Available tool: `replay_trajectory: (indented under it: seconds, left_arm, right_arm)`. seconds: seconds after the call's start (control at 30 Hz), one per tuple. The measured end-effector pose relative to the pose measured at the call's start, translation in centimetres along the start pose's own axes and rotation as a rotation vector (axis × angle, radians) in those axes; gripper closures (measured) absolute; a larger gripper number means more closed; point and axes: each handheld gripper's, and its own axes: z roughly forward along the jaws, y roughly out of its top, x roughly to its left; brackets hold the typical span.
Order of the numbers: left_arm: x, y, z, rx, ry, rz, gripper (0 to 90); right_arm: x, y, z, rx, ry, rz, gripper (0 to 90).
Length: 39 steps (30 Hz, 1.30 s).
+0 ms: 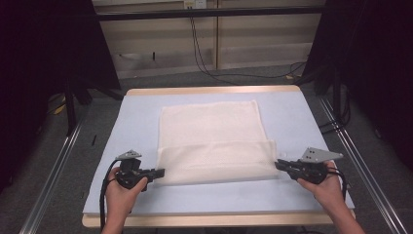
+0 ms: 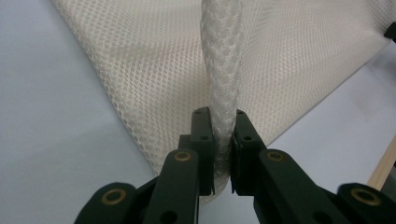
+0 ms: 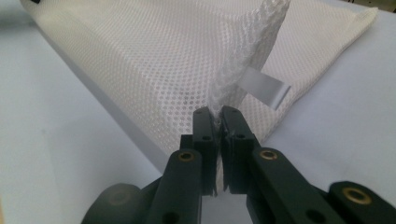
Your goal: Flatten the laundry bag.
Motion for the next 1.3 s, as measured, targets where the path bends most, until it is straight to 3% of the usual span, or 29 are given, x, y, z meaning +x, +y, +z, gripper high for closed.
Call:
replay_trajectory:
  seconds: [0.07,0.27,0.37,0.5,0.77,0.93,1.03,1.07,1.13,1.17,1.2,1.23,1.3]
  left_arm:
    - [-0.3,-0.3,-0.3,-0.008,-0.002,-0.007,81.9]
    - [-0.5,-1.3,-1.0,0.008,-0.013,-0.035,79.9]
    - [-0.8,-1.4,-1.1,0.025,-0.009,-0.016,81.1]
    - [-0.9,-1.6,-1.3,0.018,-0.010,-0.021,80.2]
    - [0.3,-1.8,-2.3,0.006,0.016,-0.053,61.5]
    - [1.2,-1.8,-3.2,-0.007,0.050,-0.069,56.2]
    - [1.8,-1.6,-3.2,-0.029,0.099,-0.086,64.0]
    - [2.1,-1.5,-3.3,-0.016,0.115,-0.083,66.2]
    - [2.7,-1.5,-3.4,-0.036,0.108,-0.112,67.7]
    - [2.9,-1.4,-3.4,-0.037,0.109,-0.119,68.6]
    - [3.0,-1.0,-3.3,-0.054,0.096,-0.120,70.6]
    - [3.0,-1.0,-3.3,-0.054,0.096,-0.120,71.0]
    - [2.9,-0.5,-2.9,-0.072,0.051,-0.128,71.6]
  right_arm:
    - [0.4,-0.5,-0.2,0.019,0.016,-0.024,84.7]
    - [0.8,-1.1,-0.8,0.031,0.042,-0.024,83.6]
    - [1.0,-1.3,-1.3,0.039,0.048,-0.026,83.6]
    - [1.1,-1.4,-1.5,0.048,0.056,-0.038,82.6]
    - [0.0,-1.7,-2.3,0.086,0.055,0.000,71.8]
    - [-1.0,-1.9,-2.6,0.101,0.021,0.019,72.0]
    - [-1.6,-1.8,-2.5,0.093,-0.045,0.051,76.8]
    - [-1.8,-1.6,-2.4,0.090,-0.066,0.056,78.0]
    - [-1.9,-1.2,-2.1,0.078,-0.103,0.068,79.7]
    - [-1.9,-1.0,-2.0,0.050,-0.127,0.101,80.7]
    - [-2.0,-0.8,-1.7,0.011,-0.111,0.124,81.0]
    - [-2.0,-0.8,-1.7,0.011,-0.111,0.124,81.0]
    - [-1.9,-0.5,-1.3,-0.012,-0.084,0.142,80.7]
